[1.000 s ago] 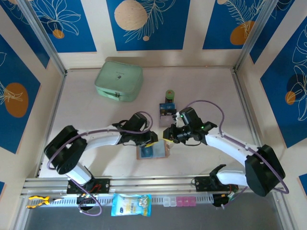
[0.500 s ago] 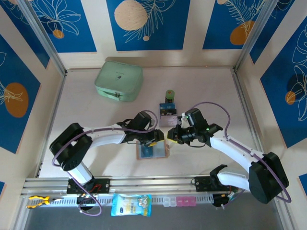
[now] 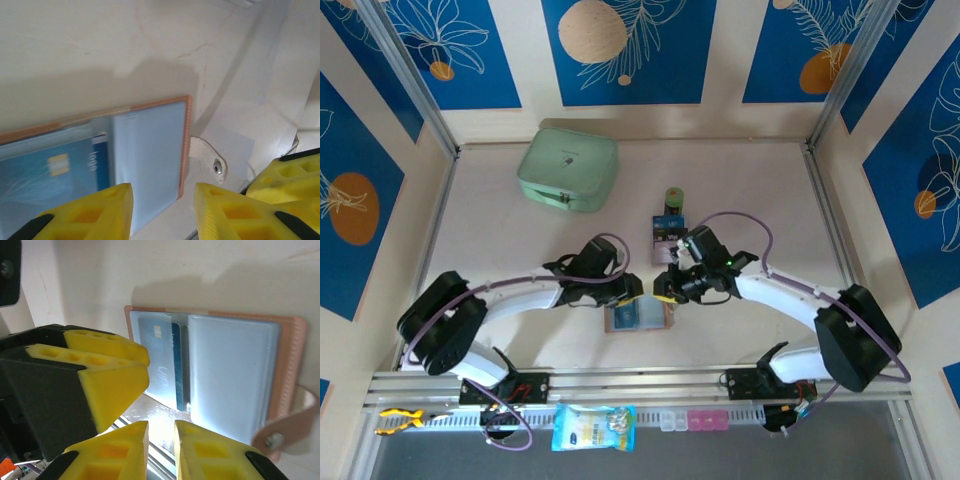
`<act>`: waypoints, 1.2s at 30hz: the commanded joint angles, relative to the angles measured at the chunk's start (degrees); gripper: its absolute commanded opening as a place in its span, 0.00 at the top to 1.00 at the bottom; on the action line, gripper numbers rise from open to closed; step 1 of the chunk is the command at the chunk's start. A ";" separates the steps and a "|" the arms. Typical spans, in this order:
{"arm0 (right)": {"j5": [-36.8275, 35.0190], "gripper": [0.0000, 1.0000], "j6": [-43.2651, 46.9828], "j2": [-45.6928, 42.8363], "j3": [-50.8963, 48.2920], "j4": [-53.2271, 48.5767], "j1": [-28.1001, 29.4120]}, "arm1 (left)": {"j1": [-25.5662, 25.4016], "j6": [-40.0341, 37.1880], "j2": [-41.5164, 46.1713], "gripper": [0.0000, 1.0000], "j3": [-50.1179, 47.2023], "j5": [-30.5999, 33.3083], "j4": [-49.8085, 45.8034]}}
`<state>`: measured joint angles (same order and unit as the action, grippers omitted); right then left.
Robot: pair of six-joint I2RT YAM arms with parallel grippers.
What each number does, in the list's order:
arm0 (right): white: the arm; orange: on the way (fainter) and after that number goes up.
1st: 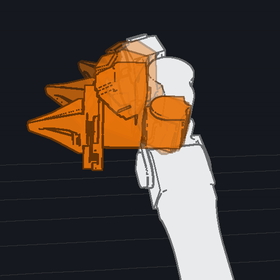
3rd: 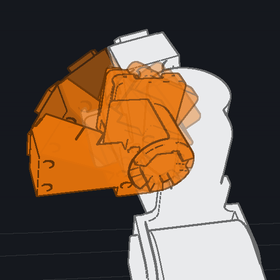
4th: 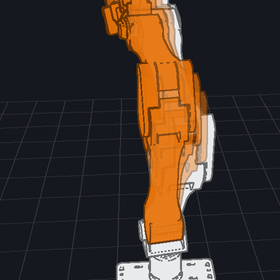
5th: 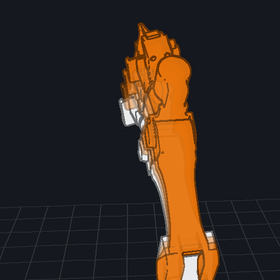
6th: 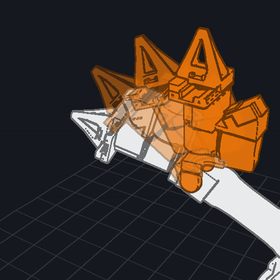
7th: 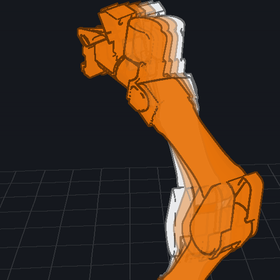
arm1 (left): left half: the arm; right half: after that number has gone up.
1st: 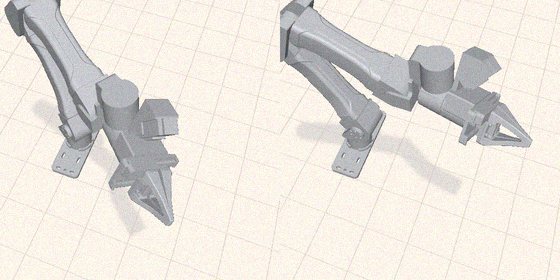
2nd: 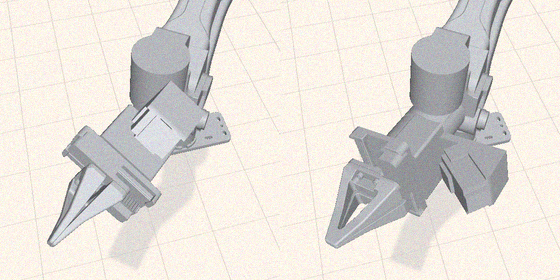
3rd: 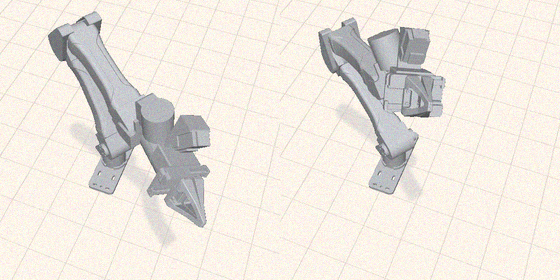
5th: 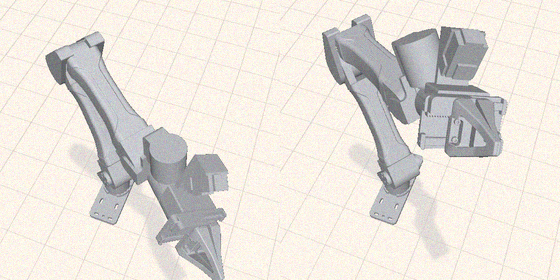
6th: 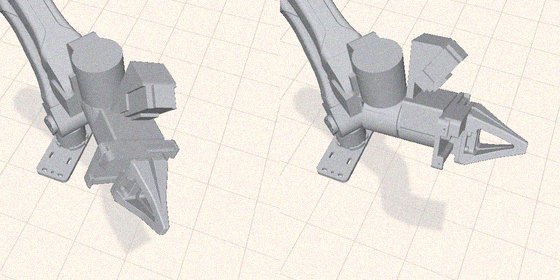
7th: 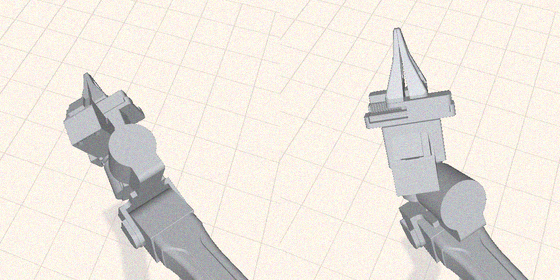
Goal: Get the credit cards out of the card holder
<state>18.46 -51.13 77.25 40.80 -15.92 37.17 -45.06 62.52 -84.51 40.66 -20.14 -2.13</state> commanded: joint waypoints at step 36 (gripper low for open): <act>-0.66 0.76 0.42 21.52 9.94 1.51 8.71 | 4.11 -1.53 4.87 0.88 -8.72 0.38 -2.75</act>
<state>17.76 -51.27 98.06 50.15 -13.32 45.39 -41.63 62.48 -79.68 30.37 -19.05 -3.90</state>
